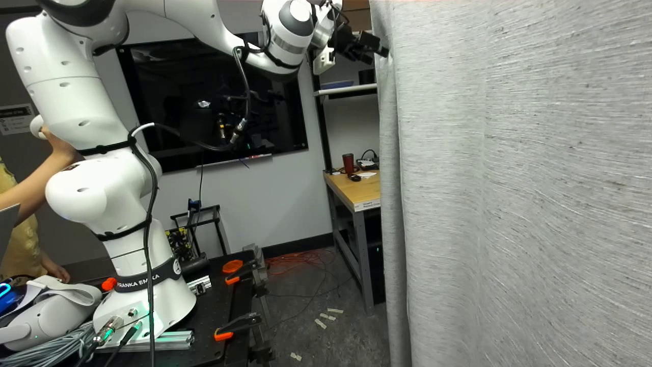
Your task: Open the curtain from left to right
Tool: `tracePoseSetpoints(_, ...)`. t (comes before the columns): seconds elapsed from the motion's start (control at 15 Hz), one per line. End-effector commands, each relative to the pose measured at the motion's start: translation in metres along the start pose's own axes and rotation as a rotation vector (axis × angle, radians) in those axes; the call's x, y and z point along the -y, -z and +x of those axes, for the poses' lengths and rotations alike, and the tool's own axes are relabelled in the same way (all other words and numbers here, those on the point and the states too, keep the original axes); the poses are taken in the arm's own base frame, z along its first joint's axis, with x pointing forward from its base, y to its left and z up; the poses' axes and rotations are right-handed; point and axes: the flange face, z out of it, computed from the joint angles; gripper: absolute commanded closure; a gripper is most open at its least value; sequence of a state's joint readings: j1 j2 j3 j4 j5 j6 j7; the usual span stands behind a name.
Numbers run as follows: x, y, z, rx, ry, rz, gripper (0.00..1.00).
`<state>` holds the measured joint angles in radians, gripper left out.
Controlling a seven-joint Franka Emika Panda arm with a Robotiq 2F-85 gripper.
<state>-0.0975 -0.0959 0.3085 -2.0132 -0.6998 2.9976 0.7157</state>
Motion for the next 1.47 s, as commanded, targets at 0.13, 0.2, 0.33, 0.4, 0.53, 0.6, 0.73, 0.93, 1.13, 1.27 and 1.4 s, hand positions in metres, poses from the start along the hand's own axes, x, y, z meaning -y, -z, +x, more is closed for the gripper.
tracePoseSetpoints(0.13,-0.016,-0.002,0.041,-0.142,0.015,-0.058,0.00)
tracePoseSetpoints(0.2,-0.016,-0.001,0.046,-0.161,0.022,-0.070,0.00)
tracePoseSetpoints(0.33,-0.015,-0.005,0.050,-0.185,0.032,-0.083,0.00)
tracePoseSetpoints(0.4,-0.013,-0.007,0.051,-0.195,0.036,-0.087,0.00)
tracePoseSetpoints(0.53,-0.010,-0.014,0.052,-0.209,0.045,-0.089,0.26)
tracePoseSetpoints(0.6,-0.009,-0.017,0.052,-0.212,0.048,-0.088,0.27)
tracePoseSetpoints(0.73,-0.008,-0.019,0.053,-0.229,0.068,-0.096,0.39)
tracePoseSetpoints(0.93,-0.013,-0.021,0.054,-0.248,0.084,-0.111,0.64)
tracePoseSetpoints(1.13,-0.016,-0.020,0.054,-0.247,0.075,-0.124,0.86)
tracePoseSetpoints(1.27,-0.014,-0.018,0.052,-0.236,0.064,-0.129,0.99)
tracePoseSetpoints(1.4,-0.012,-0.015,0.049,-0.224,0.062,-0.141,1.00)
